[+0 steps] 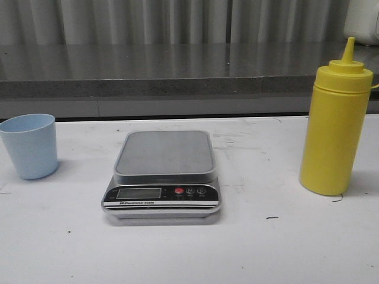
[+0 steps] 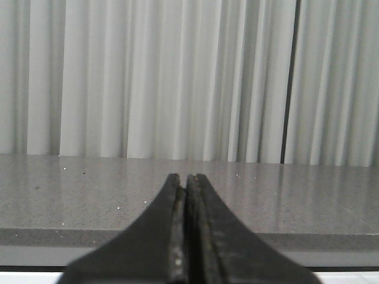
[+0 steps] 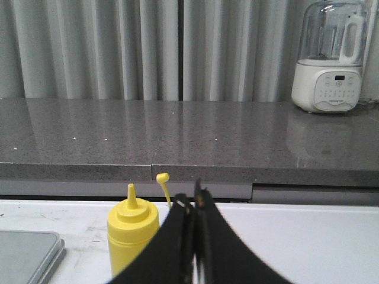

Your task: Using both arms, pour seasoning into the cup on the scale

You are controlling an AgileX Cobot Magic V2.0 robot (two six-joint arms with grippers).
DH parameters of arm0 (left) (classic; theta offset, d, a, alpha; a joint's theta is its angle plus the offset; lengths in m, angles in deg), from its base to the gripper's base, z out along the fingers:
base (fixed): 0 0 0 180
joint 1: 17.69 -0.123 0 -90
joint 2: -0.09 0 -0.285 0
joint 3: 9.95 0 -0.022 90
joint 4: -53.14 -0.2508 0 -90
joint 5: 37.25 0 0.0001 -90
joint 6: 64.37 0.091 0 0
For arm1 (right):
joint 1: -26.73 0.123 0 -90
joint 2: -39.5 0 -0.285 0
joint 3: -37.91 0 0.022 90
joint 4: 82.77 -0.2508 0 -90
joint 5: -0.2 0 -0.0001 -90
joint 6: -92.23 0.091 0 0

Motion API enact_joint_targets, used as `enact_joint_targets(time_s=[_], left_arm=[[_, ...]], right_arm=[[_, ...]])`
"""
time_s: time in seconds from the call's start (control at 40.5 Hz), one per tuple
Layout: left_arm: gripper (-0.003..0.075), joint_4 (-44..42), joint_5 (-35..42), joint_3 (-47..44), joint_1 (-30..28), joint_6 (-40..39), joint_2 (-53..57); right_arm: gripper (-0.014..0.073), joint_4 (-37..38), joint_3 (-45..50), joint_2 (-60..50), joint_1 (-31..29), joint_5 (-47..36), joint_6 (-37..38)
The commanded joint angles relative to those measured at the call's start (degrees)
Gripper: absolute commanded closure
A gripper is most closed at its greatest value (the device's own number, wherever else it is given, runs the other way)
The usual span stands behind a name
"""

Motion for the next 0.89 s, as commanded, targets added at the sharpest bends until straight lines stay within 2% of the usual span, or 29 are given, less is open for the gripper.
enact_joint_targets(time_s=[0.0,0.173,0.518,0.863], left_arm=[[0.074,-0.3,-2.5,7.0,-0.1,-0.4,-5.1],[0.074,-0.4,-11.7,15.1,-0.1,-0.4,-14.3],[0.074,0.4,-13.6,14.1,-0.1,-0.4,-23.4],[0.0739,0.4,-15.2,12.8,-0.1,-0.4,-27.3]], right_arm=[[0.0662,1.7,-7.0,5.2,-0.3,-0.5,-0.1],[0.0662,1.7,-12.8,12.2,-0.3,6.4,-0.1],[0.0662,1.7,-12.6,21.4,-0.3,14.1,-0.1],[0.0659,1.7,-12.6,26.7,-0.3,15.9,-1.0]])
